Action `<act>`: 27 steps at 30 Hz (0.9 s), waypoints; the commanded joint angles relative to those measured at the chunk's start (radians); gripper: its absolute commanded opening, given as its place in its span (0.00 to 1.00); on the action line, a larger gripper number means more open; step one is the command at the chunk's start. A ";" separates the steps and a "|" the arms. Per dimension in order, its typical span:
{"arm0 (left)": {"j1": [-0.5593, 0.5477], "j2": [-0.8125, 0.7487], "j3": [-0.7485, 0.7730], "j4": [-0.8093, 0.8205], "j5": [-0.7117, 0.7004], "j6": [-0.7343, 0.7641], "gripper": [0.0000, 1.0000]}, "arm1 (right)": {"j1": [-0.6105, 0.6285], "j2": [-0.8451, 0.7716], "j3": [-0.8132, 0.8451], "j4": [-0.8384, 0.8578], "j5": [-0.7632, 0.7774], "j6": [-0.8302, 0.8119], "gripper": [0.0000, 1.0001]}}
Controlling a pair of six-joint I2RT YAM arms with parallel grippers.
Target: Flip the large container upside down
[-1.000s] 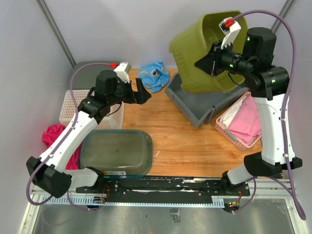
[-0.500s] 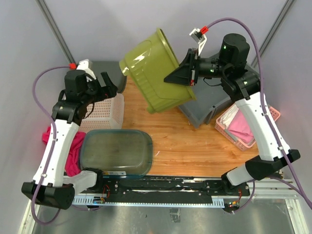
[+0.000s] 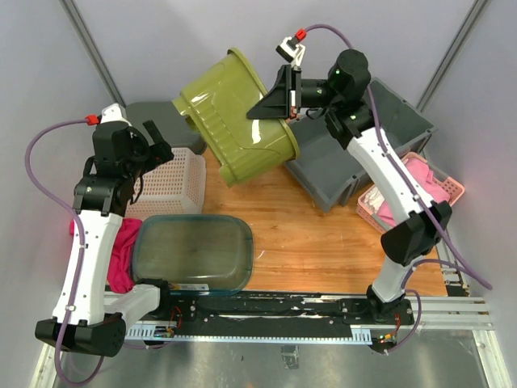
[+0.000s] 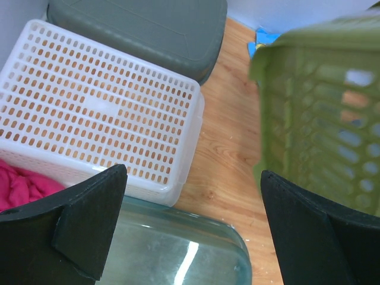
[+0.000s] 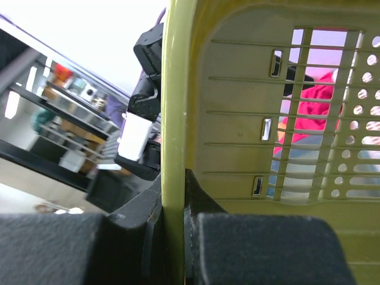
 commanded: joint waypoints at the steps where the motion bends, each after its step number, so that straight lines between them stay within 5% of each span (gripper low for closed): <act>1: 0.009 -0.013 0.046 0.007 -0.035 0.024 0.99 | 0.003 0.042 0.014 0.321 -0.048 0.338 0.01; 12: 0.009 -0.053 0.107 0.013 0.002 0.193 0.99 | -0.005 0.186 -0.035 0.400 -0.125 0.475 0.01; 16: 0.009 -0.071 0.114 0.028 0.050 0.253 0.99 | -0.005 0.264 -0.042 0.606 -0.149 0.650 0.01; 22: 0.009 -0.071 0.096 0.055 0.201 0.292 0.99 | -0.015 0.391 -0.022 0.822 -0.139 0.857 0.01; 27: 0.009 -0.077 0.060 0.079 0.304 0.322 0.99 | -0.028 0.432 -0.020 0.814 -0.127 0.867 0.01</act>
